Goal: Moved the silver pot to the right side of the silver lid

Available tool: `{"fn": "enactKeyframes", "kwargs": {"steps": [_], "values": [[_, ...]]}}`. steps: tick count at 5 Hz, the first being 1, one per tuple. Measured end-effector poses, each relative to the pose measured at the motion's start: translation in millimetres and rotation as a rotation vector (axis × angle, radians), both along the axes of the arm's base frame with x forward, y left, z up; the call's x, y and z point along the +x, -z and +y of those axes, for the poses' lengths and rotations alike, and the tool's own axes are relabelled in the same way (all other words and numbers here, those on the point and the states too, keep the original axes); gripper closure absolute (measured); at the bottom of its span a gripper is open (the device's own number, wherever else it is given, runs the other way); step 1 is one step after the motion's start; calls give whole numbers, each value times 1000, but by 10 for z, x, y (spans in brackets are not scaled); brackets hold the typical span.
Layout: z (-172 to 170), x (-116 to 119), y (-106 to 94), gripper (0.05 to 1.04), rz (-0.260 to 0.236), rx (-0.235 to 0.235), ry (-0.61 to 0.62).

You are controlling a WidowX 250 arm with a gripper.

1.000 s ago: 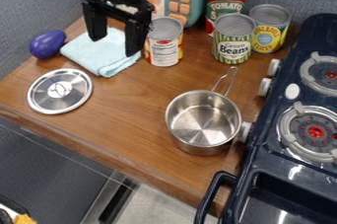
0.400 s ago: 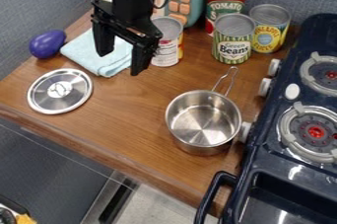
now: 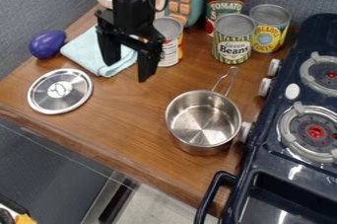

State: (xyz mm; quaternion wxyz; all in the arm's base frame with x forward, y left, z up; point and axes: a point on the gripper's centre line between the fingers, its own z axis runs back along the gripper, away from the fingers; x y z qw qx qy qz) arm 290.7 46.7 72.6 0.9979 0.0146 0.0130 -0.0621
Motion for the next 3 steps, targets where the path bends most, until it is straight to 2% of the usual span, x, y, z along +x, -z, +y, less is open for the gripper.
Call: {"fn": "enactKeyframes", "kwargs": {"steps": [1, 2, 3], "values": [[-26, 8, 140, 83, 32, 8, -9], [-95, 50, 190, 83, 28, 42, 2], [-341, 96, 136, 83, -4, 66, 63]]}}
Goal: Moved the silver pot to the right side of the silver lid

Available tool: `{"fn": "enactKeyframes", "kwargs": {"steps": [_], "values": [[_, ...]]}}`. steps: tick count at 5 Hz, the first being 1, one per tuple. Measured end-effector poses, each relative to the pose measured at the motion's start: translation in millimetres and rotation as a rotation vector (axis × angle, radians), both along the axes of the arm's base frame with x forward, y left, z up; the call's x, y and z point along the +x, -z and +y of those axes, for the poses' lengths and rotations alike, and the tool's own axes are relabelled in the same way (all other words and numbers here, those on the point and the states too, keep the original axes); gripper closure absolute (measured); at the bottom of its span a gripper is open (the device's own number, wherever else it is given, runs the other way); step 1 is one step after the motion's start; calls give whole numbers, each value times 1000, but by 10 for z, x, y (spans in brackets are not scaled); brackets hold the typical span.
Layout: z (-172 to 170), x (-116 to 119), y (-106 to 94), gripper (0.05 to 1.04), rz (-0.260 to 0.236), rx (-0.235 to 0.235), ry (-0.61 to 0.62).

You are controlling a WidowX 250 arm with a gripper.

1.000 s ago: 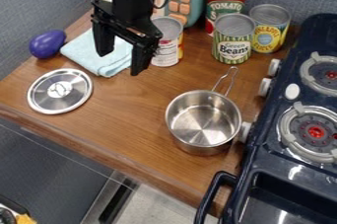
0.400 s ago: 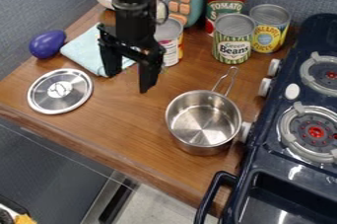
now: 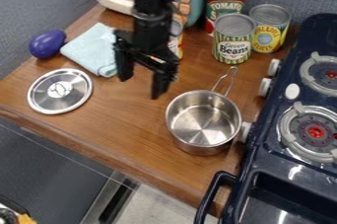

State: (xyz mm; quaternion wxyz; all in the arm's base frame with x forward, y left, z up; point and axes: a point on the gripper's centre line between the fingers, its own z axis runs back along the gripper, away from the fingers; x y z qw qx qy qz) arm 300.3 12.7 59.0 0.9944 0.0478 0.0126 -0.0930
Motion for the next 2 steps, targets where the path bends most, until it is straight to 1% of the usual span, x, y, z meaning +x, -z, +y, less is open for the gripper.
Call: {"fn": "enactKeyframes", "kwargs": {"steps": [1, 2], "values": [[-189, -8, -180, 83, -68, -21, 19], [-221, -38, -117, 83, -82, -41, -52]]}}
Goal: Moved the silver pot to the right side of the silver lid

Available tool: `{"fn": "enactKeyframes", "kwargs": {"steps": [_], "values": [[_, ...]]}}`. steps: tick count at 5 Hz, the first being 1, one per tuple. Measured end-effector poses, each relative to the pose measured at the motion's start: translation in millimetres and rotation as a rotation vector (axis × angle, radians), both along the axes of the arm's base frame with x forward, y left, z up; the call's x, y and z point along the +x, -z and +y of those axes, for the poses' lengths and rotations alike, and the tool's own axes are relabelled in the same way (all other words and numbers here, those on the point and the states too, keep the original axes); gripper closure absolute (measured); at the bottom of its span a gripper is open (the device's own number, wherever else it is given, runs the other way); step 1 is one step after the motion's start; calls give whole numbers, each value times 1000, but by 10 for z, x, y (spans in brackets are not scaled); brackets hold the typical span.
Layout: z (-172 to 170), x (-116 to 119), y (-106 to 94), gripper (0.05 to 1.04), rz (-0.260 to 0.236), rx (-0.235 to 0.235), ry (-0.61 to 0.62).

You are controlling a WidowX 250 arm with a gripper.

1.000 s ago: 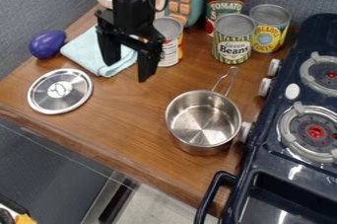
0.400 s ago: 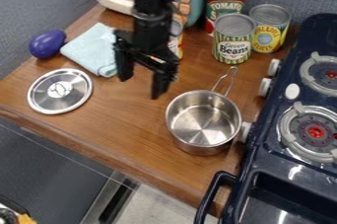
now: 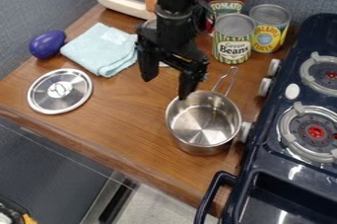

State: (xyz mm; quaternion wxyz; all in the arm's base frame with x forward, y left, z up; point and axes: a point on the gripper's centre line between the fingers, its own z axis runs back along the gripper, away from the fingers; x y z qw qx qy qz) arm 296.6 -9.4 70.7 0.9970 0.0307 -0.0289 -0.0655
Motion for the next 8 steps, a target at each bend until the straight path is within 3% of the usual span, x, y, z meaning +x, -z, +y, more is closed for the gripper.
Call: {"fn": "enactKeyframes", "kwargs": {"steps": [3, 4, 5, 7, 8], "values": [[70, 40, 443, 83, 115, 75, -2], [79, 59, 503, 83, 112, 84, -2], [99, 44, 550, 163, 128, 82, -7], [153, 3, 557, 737, 145, 1, 7], [206, 8, 437, 955, 109, -22, -5]]}}
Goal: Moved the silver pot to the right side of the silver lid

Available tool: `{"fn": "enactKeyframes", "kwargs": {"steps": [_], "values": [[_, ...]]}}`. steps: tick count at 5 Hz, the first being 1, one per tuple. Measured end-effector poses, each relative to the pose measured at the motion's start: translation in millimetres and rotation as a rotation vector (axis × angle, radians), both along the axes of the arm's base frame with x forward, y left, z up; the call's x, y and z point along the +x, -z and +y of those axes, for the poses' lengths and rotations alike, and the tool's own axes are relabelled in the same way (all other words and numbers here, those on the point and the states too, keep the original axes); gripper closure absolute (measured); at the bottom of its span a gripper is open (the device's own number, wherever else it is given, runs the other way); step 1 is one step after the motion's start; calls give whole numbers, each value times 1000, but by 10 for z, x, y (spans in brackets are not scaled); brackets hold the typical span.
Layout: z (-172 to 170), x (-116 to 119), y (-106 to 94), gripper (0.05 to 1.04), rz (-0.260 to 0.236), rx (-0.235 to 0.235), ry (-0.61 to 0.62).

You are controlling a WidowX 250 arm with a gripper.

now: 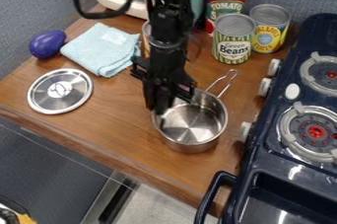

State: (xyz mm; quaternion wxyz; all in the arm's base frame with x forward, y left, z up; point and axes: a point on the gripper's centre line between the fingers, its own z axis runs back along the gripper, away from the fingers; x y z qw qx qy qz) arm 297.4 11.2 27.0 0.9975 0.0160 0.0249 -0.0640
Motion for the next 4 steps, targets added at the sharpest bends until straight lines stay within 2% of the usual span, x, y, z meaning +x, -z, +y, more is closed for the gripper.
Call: {"fn": "enactKeyframes", "kwargs": {"steps": [1, 2, 3, 4], "values": [[3, -13, -77, 1017, -9, -10, 7], [63, -63, -359, 1024, -44, 0, -63], [201, -133, -663, 1028, -102, 25, -219], [329, -193, -702, 1028, -98, 45, -473]]}}
